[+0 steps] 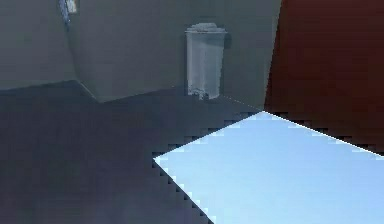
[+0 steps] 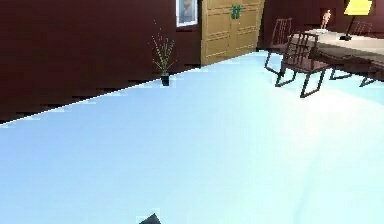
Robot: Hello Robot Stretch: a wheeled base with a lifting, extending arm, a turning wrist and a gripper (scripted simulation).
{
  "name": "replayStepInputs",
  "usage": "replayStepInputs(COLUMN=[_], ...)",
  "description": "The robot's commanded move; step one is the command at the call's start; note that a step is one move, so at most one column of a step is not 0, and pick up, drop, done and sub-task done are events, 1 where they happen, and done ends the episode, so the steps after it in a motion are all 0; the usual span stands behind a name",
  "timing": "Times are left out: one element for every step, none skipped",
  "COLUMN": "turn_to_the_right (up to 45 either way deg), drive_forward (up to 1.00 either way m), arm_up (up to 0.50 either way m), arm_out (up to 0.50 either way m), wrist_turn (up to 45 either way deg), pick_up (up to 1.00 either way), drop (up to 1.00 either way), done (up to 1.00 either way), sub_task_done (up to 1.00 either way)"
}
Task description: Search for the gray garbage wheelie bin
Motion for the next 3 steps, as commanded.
replayStepInputs(turn_to_the_right=[0.0, 3.0, 0.0], drive_forward=[1.0, 0.0, 1.0], arm_up=[0.0, 0.0, 0.0], arm_out=[0.0, 0.0, 0.0], wrist_turn=[0.0, 0.0, 0.0], pick_up=[0.0, 0.0, 0.0], drop=[0.0, 0.0, 0.0], done=[0.0, 0.0, 0.0], sub_task_done=[0.0, 0.0, 0.0])
